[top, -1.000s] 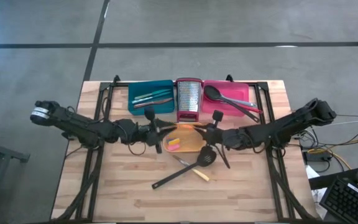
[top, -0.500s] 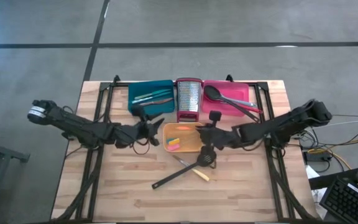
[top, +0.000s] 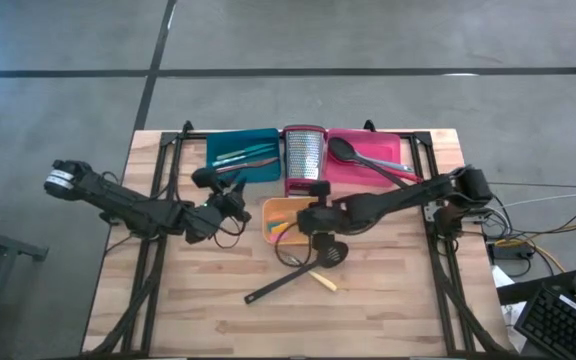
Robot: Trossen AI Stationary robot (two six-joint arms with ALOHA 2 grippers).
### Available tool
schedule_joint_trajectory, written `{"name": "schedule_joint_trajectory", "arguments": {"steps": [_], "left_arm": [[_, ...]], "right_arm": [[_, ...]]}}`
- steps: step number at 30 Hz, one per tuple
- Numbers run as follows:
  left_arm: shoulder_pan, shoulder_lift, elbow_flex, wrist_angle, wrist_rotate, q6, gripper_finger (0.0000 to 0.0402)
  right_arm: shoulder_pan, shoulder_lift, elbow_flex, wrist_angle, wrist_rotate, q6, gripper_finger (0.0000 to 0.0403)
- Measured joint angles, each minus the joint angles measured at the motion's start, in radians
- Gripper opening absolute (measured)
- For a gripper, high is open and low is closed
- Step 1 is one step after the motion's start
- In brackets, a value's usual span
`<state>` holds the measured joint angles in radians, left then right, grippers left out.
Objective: Pick & Place Kitchen Items
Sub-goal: Put the orange spatula into the yellow bin
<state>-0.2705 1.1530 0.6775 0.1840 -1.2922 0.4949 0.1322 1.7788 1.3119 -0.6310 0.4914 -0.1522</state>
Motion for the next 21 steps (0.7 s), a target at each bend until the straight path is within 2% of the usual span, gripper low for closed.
{"name": "schedule_joint_trajectory", "arguments": {"steps": [2,7,10,17,21], "left_arm": [[-0.009,0.0,-0.015,-0.001,-0.033,0.0,0.0119],[-0.02,0.0,-0.03,0.001,-0.033,-0.002,0.0119],[-0.023,0.0,-0.028,0.002,-0.032,-0.006,0.0119],[-0.024,0.0,-0.028,0.002,-0.032,-0.01,0.0119],[-0.024,0.0,-0.028,0.002,-0.032,-0.01,0.0119]], "right_arm": [[-0.003,0.032,0.016,-0.025,-0.007,-0.004,0.0009],[-0.003,0.084,0.036,-0.048,-0.051,-0.008,0.0009],[-0.006,0.096,0.038,-0.046,-0.099,-0.002,0.0009],[-0.03,0.11,0.037,-0.067,-0.112,0.046,0.0009],[-0.043,0.125,0.037,-0.064,-0.157,0.051,0.0009]]}}
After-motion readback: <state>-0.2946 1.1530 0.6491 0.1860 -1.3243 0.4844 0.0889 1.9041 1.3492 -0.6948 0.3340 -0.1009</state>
